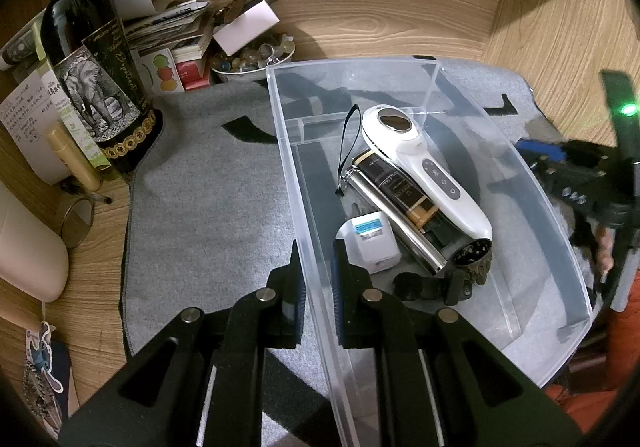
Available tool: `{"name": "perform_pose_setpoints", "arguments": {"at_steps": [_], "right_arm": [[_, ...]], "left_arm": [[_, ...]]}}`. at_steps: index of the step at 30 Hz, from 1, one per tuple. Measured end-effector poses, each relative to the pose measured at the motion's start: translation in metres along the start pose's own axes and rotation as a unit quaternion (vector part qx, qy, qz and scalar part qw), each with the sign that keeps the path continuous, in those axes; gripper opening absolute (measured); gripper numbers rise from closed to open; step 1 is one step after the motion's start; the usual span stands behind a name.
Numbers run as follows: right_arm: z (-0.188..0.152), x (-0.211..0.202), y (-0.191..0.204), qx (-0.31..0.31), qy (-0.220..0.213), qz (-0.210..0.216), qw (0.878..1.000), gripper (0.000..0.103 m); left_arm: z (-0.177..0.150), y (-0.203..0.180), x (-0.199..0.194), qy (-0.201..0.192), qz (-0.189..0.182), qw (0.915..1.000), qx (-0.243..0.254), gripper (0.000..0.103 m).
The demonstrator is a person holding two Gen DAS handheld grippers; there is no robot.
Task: Organize rigid objects
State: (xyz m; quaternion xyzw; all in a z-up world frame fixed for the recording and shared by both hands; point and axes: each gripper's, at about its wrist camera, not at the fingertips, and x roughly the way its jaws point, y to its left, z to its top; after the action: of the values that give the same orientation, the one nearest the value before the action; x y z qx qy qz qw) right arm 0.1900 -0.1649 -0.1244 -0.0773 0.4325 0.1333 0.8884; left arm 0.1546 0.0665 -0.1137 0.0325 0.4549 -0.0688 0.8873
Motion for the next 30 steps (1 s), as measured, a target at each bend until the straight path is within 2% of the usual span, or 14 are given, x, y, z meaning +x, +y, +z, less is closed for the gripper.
{"name": "perform_pose_setpoints", "arguments": {"at_steps": [5,12,13,19,22,26,28,30], "right_arm": [[0.009,-0.033,0.003,-0.008,-0.046,-0.005,0.999,0.022],[0.028,-0.075,0.020,-0.022,-0.111,0.011,0.993,0.021],[0.030,-0.080,0.023,-0.026,-0.119,0.016,0.992,0.009],[0.041,-0.106,0.048,-0.055,-0.162,0.042,0.984,0.008],[0.044,-0.104,0.056,-0.064,-0.167,0.037,0.983,0.008],[0.040,-0.093,0.051,-0.059,-0.148,0.027,0.987,0.009],[0.035,-0.082,0.043,-0.057,-0.125,0.017,0.990,0.010],[0.026,-0.067,0.034,-0.050,-0.093,0.017,0.994,0.016]], "left_arm": [[0.000,0.000,0.000,0.000,0.000,1.0000,0.000,0.011],[0.000,0.000,0.000,0.000,0.001,1.0000,0.001,0.011],[0.000,0.000,0.000,0.000,0.001,1.0000,0.001,0.011],[-0.001,0.001,-0.001,0.000,0.001,1.0000,0.002,0.011],[-0.002,0.001,-0.001,0.000,-0.001,1.0000,0.002,0.011],[-0.001,0.002,-0.001,0.000,-0.002,1.0000,0.003,0.011],[-0.001,0.002,-0.001,0.000,-0.002,1.0000,0.003,0.011],[-0.001,0.002,-0.001,0.000,-0.002,1.0000,0.002,0.011]]}}
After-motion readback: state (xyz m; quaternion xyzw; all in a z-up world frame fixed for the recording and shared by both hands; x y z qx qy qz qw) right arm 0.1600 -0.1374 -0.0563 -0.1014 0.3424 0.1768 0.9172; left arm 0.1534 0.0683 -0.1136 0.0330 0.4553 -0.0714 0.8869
